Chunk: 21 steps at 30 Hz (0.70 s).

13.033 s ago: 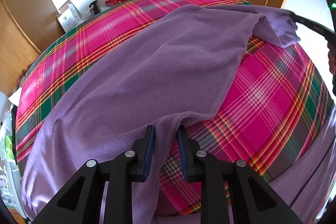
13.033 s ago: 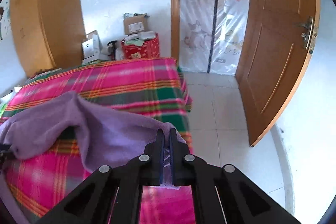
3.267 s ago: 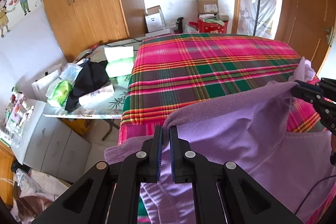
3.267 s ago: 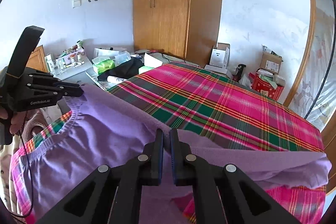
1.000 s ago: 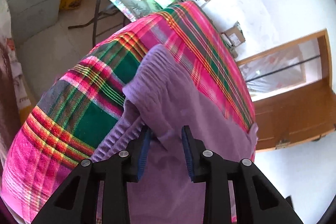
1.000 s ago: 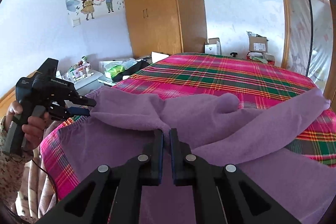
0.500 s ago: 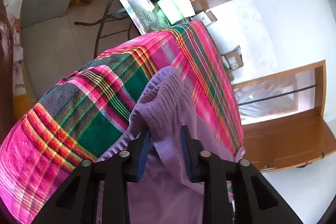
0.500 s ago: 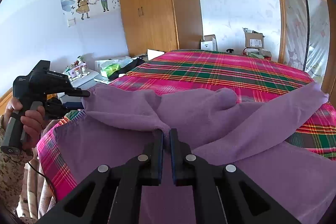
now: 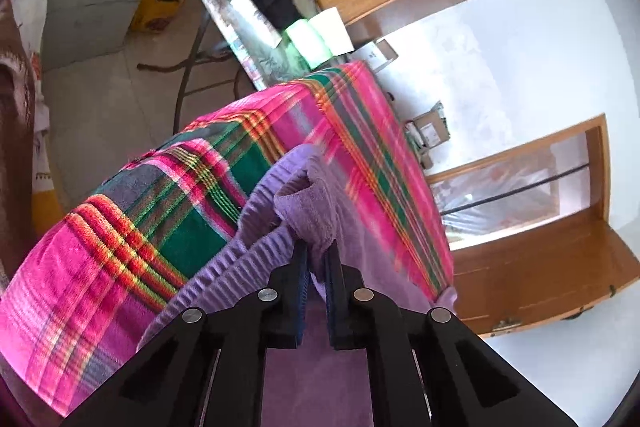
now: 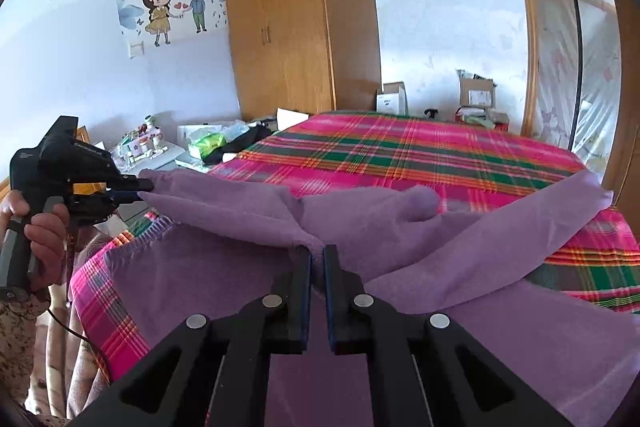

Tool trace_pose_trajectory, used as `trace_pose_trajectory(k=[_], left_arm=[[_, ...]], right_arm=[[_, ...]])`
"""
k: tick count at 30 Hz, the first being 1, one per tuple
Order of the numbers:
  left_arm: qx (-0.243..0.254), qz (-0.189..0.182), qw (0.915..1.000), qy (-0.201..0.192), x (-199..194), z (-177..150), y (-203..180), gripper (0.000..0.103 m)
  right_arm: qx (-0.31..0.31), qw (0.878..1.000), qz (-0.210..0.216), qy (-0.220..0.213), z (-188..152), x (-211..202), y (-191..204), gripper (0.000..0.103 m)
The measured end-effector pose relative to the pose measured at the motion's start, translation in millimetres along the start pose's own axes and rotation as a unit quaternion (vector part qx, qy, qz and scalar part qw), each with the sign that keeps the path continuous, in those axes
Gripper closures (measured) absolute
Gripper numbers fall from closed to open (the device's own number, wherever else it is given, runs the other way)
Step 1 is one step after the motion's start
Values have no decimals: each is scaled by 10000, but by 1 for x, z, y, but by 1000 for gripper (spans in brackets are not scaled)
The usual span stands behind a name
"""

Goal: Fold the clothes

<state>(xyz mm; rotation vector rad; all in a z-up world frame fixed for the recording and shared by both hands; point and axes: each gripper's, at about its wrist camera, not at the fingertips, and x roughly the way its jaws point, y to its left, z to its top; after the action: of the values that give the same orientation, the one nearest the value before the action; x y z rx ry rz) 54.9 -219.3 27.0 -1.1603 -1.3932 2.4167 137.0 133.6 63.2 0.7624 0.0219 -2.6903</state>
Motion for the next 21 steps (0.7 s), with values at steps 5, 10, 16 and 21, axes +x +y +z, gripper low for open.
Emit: trace_pose_trajectory(k=[5,10,16,21], left_arm=[[172,36,9998,47,-12,-9,-3,95],[142,92,9998,137,-20,-17,7,95],[113,209,9994,270,-23,-29,20,95],[52,299,9989,347,-24,-35,31,95]], right_arm=[[-232,9996,-102,-157,1,-18,7,97],[-467,9987,-133,-147,-4,-30,13,97],[-663,9977,-164,32,-17,-34,21,97],[-769,9967,-126,239,-32,-34,24,97]])
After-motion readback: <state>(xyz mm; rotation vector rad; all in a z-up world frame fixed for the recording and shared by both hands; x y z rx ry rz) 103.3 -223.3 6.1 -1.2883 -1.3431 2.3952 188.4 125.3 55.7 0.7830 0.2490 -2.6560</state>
